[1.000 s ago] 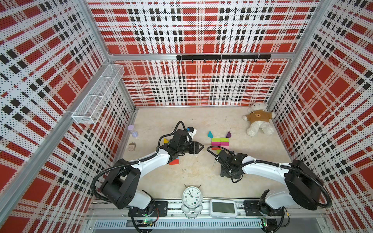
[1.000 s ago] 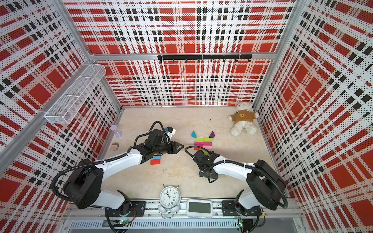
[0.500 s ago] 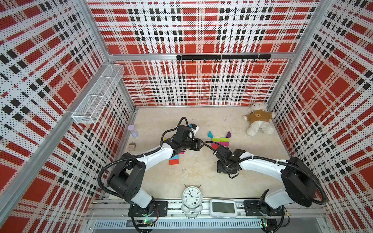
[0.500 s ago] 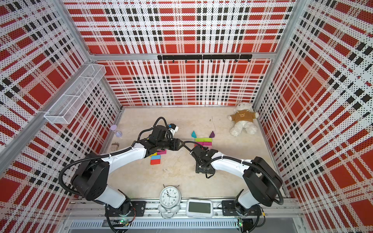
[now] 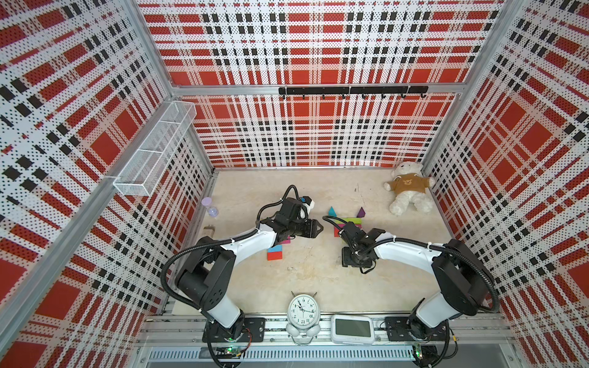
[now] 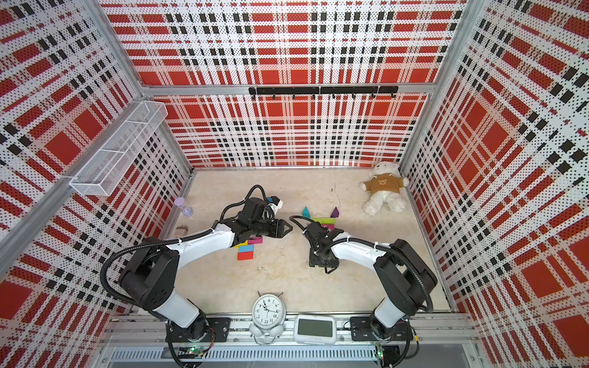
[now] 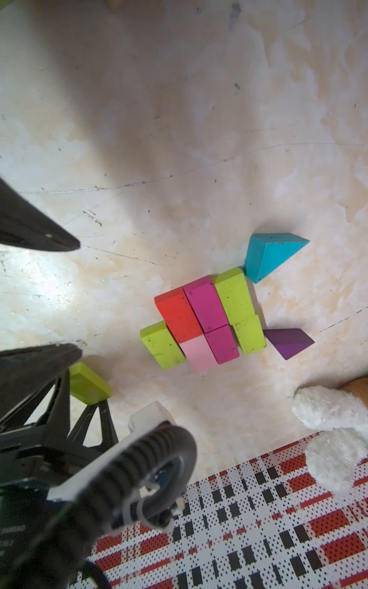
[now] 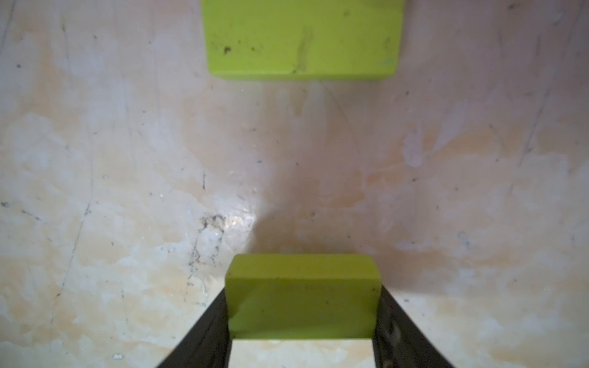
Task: Assemble a carrot with building blocks
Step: Assemble the building block at the center of the board.
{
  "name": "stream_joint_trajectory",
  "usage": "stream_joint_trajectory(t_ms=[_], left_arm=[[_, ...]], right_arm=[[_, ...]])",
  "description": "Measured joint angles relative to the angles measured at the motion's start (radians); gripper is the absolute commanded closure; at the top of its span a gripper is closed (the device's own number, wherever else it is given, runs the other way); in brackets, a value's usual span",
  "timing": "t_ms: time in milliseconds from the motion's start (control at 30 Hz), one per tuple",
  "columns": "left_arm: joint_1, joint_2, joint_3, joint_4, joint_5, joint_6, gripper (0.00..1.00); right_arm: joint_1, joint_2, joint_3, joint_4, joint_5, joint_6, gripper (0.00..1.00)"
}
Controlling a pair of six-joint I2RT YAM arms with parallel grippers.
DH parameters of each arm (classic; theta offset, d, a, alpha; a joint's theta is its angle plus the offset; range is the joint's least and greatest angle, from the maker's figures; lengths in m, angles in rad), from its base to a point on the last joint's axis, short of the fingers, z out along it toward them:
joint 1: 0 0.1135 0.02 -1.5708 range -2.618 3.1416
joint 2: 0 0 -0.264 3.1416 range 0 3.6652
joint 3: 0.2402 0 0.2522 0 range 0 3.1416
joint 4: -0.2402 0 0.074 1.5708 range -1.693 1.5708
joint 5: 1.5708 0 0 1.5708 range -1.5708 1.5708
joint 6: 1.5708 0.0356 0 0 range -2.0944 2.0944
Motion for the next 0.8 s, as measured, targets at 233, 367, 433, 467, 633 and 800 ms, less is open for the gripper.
stream_joint_trajectory(t_ms=[233,367,433,467,633,800], left_arm=[[0.003,0.024,0.029,-0.004,0.0,0.0,0.49],[0.008,0.034,0.031,-0.003,0.001,-0.001,0.49],[0.009,0.037,0.031,-0.003,0.001,-0.002,0.49],[0.01,0.039,0.031,-0.003,0.001,-0.002,0.49],[0.017,0.045,0.031,-0.004,0.002,-0.003,0.49],[0.021,0.055,0.031,-0.004,0.002,-0.008,0.49]], right_arm=[[-0.04,0.044,0.029,0.013,-0.015,-0.037,0.38],[-0.058,0.076,0.063,0.02,-0.021,-0.057,0.38],[-0.067,0.089,0.079,0.021,-0.021,-0.07,0.38],[-0.072,0.096,0.085,0.023,-0.022,-0.077,0.38],[-0.103,0.116,0.108,0.022,-0.024,-0.108,0.38],[-0.127,0.138,0.134,0.019,-0.028,-0.145,0.38]])
